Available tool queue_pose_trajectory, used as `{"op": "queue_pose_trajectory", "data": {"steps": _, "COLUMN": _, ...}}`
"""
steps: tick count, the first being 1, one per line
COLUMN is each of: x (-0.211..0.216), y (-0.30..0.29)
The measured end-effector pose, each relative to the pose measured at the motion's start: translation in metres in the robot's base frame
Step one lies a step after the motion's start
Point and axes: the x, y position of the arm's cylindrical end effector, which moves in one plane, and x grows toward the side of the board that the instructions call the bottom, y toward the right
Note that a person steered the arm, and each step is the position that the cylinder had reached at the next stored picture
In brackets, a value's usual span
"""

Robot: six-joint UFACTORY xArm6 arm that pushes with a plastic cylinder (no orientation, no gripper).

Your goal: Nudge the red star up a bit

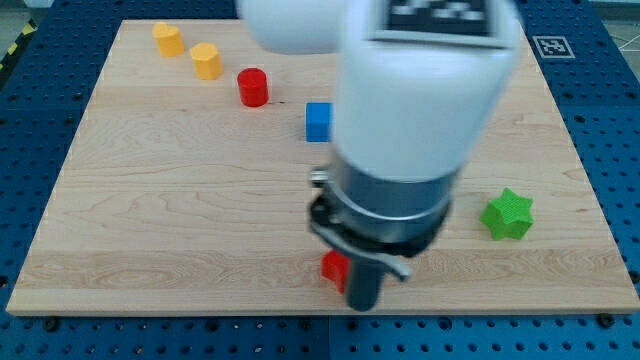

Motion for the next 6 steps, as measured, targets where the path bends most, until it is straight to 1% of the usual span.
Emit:
{"op": "queue_pose_trajectory", "data": {"steps": 1, "x": -0.029, "y": -0.037}}
{"op": "queue_pose_trajectory", "data": {"steps": 2, "x": -0.053, "y": -0.039}}
{"op": "queue_pose_trajectory", "data": {"steps": 3, "x": -0.033, "y": -0.047}}
{"op": "queue_pose_trajectory", "data": {"steps": 4, "x": -0.001, "y": -0.058}}
{"op": "queue_pose_trajectory", "data": {"steps": 5, "x": -0.003, "y": -0.031}}
{"op": "queue_pose_trajectory", "data": {"steps": 6, "x": -0.01, "y": -0.016}}
